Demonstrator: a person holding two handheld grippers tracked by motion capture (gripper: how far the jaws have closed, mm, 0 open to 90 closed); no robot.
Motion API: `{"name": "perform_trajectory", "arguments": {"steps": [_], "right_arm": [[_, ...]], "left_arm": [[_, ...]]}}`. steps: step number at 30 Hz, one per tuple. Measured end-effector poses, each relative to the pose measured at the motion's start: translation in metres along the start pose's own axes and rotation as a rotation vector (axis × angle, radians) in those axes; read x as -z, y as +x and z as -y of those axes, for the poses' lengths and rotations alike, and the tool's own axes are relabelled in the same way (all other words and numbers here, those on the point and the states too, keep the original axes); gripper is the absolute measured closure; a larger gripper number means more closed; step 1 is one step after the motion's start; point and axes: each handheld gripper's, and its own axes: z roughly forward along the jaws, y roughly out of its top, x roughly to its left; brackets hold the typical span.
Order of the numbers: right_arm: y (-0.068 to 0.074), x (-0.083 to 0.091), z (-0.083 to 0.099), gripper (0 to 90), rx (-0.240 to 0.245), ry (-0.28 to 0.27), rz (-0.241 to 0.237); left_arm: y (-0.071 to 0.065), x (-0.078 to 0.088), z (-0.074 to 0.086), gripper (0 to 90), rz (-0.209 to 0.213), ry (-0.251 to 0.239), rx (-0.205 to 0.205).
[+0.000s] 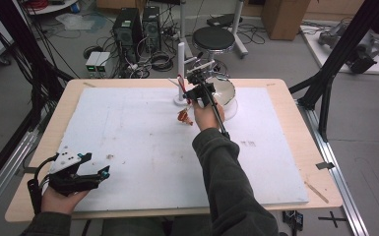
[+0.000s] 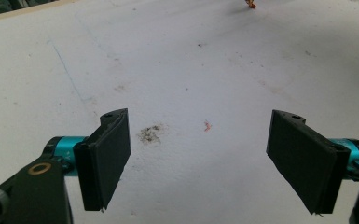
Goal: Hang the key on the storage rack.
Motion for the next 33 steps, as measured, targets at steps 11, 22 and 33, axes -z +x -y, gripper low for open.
{"name": "perform_trajectory", "arguments": {"steps": [11,22,33], "right_arm": [[-0.006,0.007,0.001,79.7,-0.018,-0.027,-0.021],[-0.017,0.027,0.005,70.0,-0.011,-0.079,-0.085],[-0.038,0.04,0.029,63.9,-0.017,-0.146,-0.155]], "left_arm": [[0.0,0.0,0.0,22.0,0.002,-0.003,-0.001],[-0.002,0.0,0.0,22.0,0.002,-0.002,-0.003],[-0.002,-0.001,-0.001,22.0,0.001,0.005,-0.008]]}}
